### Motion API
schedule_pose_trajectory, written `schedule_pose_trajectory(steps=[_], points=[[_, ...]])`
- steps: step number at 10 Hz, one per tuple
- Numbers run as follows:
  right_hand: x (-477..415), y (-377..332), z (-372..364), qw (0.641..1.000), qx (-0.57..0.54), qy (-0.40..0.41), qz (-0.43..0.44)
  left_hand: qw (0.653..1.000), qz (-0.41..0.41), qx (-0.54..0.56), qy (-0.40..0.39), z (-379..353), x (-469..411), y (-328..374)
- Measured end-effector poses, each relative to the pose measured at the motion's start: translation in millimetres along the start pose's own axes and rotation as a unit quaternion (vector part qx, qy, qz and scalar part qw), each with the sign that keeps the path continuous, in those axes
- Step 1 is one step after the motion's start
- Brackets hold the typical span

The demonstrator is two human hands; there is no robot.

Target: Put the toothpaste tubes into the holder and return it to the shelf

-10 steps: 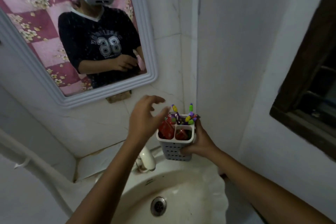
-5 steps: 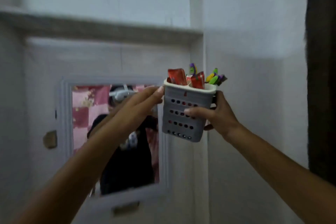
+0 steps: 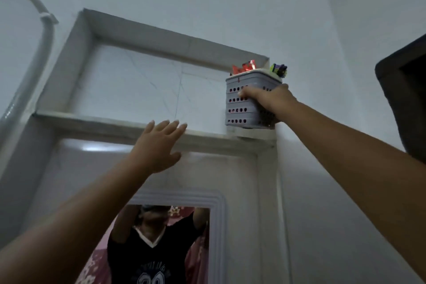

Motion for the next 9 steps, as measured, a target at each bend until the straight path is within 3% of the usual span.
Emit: schedule_pose_trajectory(steps=[2,4,6,8,9], points=[[-22,32,-45,0.99,0.127,0.055,-0.012,0.999,0.015,0.038,0.016,-8,-1,2],[-33,51,-68,0.978,0.175,0.109,0.001,0.998,-0.003,0.064,0.007,-10,-1,-4],[-22,59,-66,0.967,0.232,0.102,0.02,0.998,0.0,0.061,-0.016,-7,-1,-3],[30,67,-59,0.941,0.265,0.078,0.195,0.995,0.005,0.061,-0.074,9,0,2],[77,67,-58,0.907,0.302,0.024,0.292,0.999,0.02,0.016,-0.039,21,10,11]])
Point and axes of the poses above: each hand's wrist, its own x-axis away from the middle knuckle, its own z-axis out of the back of the hand, y = z × x, the point moved 2 cm from there along -x, towards the middle knuckle, and after that the axes turned 15 degrees about -x, right-handed, at the moved point
